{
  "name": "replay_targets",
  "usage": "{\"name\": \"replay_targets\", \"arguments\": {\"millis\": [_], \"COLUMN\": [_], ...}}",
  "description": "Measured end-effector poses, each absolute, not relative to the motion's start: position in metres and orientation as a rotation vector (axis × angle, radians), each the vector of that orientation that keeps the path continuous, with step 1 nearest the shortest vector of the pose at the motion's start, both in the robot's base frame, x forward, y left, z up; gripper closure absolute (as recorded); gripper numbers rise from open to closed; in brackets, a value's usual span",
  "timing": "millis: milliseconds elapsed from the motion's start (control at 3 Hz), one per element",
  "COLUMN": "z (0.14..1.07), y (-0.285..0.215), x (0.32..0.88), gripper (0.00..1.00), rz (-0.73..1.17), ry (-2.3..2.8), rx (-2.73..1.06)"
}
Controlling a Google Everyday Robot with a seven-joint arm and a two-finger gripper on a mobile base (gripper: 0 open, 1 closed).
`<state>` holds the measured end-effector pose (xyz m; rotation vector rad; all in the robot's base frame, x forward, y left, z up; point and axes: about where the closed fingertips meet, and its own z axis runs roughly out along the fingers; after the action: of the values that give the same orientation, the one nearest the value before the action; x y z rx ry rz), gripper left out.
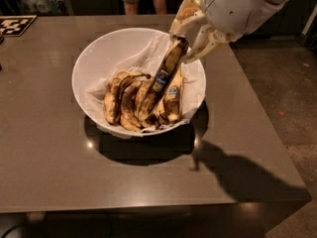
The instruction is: Pick banana from white bowl
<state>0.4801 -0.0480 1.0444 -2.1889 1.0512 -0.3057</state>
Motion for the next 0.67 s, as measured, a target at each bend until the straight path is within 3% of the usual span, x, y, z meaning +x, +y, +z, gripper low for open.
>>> {"name": "replay_targets", "arguments": {"millis": [667], "z": [1.058], "y": [-0.054], "x": [0.446], "gripper": [1.00], "rz": [-0.364], "ry": [1.004], "rx": [-2.067]}}
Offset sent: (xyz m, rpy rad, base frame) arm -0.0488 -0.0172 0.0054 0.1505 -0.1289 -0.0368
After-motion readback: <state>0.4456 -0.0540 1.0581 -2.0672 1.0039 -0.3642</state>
